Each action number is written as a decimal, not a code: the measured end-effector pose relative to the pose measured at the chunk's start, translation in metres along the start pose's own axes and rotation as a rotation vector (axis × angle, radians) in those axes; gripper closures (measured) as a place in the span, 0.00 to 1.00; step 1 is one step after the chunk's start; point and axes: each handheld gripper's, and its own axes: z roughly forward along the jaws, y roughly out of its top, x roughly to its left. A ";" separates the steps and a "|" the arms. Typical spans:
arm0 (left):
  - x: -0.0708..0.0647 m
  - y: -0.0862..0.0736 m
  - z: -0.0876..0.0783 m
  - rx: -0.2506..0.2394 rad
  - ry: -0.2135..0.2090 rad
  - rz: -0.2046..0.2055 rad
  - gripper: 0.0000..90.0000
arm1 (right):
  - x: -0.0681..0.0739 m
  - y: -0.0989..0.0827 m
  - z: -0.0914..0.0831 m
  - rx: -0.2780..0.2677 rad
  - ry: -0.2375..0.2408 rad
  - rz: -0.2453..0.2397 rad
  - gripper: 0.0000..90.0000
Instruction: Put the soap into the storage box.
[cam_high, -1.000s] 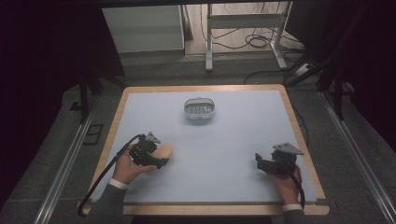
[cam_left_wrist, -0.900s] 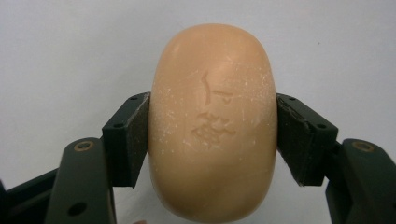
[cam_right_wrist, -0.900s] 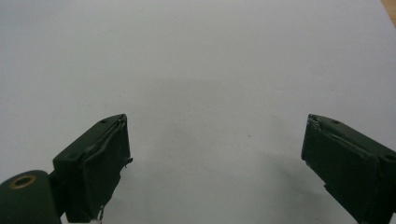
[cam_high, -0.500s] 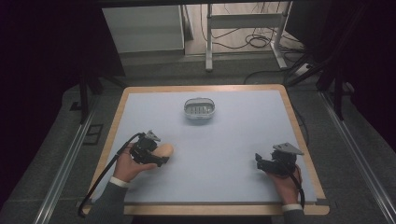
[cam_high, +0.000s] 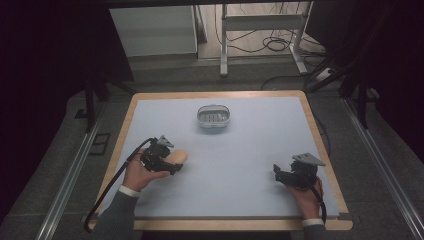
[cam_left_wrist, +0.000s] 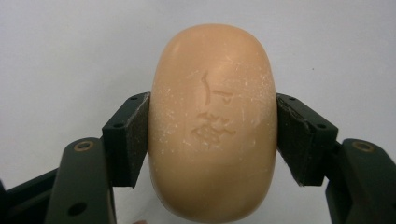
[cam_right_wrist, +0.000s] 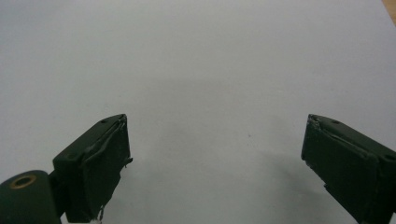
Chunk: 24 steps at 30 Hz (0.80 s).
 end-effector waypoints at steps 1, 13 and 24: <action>0.000 0.001 0.000 -0.001 0.000 0.002 0.36 | 0.000 0.000 0.000 0.000 0.000 0.000 0.09; 0.000 0.010 -0.001 -0.009 0.003 0.010 0.36 | 0.000 0.000 0.000 0.002 -0.001 -0.001 0.09; -0.001 0.021 0.000 -0.009 0.006 0.027 0.36 | -0.001 0.000 0.000 -0.004 0.001 0.010 0.09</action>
